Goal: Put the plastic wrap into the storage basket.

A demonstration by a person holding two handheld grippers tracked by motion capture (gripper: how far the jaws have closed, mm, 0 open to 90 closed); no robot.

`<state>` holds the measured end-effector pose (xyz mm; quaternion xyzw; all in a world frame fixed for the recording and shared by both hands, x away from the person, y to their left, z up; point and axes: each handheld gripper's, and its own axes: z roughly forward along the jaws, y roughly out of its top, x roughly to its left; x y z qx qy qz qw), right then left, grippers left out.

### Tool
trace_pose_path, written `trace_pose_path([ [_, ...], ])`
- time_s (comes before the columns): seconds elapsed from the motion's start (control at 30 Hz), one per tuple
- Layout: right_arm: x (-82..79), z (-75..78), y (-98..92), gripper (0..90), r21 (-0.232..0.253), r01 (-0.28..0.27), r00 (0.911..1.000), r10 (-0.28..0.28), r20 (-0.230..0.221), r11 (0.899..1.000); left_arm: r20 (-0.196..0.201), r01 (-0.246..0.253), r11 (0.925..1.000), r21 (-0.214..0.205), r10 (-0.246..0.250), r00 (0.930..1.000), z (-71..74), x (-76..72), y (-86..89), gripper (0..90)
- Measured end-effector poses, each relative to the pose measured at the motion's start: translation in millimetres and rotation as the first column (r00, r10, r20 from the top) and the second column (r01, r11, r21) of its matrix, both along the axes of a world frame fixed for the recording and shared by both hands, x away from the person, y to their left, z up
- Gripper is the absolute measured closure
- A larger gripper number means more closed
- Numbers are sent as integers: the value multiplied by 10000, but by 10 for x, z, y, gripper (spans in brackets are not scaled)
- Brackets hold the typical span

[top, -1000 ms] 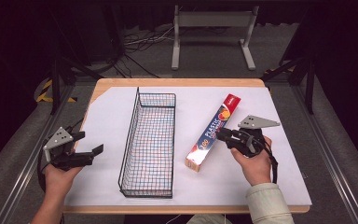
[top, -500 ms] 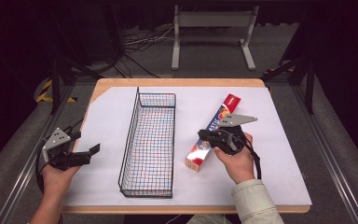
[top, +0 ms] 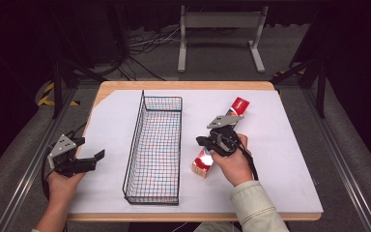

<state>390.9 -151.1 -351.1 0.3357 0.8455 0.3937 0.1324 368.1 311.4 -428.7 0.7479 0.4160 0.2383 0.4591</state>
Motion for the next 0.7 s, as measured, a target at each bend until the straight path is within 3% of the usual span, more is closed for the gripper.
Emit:
trace_pose_path([
  [0.33,86,-170,193,900,-1049,-186,9981,124,-596,9943,105,208,9997,-98,-207,9997,-60,10,-2,79],
  [0.7,134,-302,325,900,-1658,-439,9929,246,-1167,9852,227,333,9991,-250,-328,9992,-68,1,8,74],
])
